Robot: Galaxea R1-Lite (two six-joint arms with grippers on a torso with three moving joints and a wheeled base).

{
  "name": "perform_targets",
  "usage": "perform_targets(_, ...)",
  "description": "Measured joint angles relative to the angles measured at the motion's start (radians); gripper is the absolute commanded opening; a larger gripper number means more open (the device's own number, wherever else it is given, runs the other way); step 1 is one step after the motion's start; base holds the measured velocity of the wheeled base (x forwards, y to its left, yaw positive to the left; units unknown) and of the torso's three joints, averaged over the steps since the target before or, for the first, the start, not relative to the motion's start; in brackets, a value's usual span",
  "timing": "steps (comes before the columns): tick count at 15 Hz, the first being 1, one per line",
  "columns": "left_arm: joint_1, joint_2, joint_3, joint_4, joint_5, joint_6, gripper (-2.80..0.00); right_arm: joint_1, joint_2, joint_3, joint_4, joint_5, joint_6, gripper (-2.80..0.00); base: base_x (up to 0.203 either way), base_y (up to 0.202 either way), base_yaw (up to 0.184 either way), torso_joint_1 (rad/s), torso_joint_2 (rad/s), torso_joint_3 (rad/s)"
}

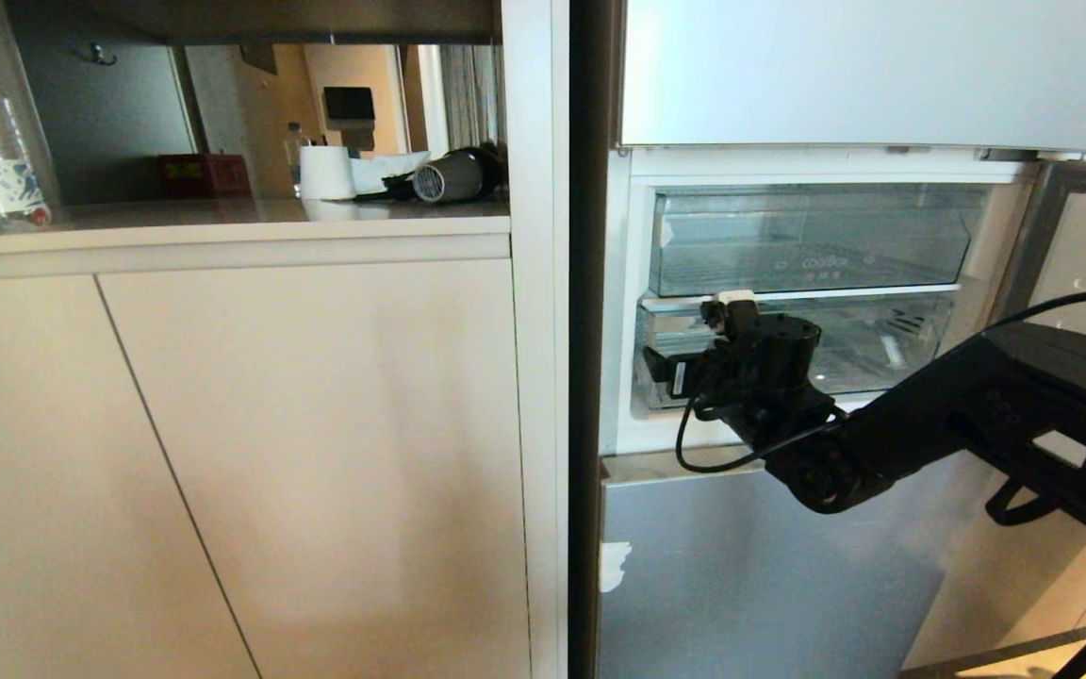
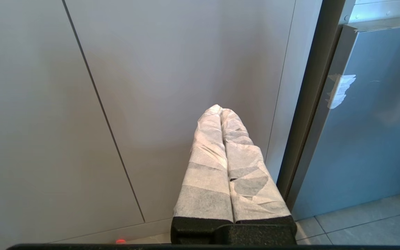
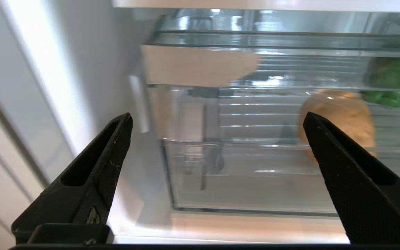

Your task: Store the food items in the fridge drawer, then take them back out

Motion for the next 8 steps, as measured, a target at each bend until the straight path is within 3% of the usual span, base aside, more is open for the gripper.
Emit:
perform_targets(7, 0.0, 0.0, 0.0, 0.0, 0.0, 0.0, -2.8, 0.0, 0.0, 0.001, 0.0, 0.001, 0.003, 0.0, 0.0, 0.0, 0.0, 0.0, 0.0, 0.0)
perform_targets(8, 0.0, 0.0, 0.0, 0.0, 0.0, 0.0, -2.8, 0.0, 0.0, 0.001, 0.0, 0.001, 0.003, -2.8, 0.0, 0.0, 0.0, 0.0, 0.0, 0.0)
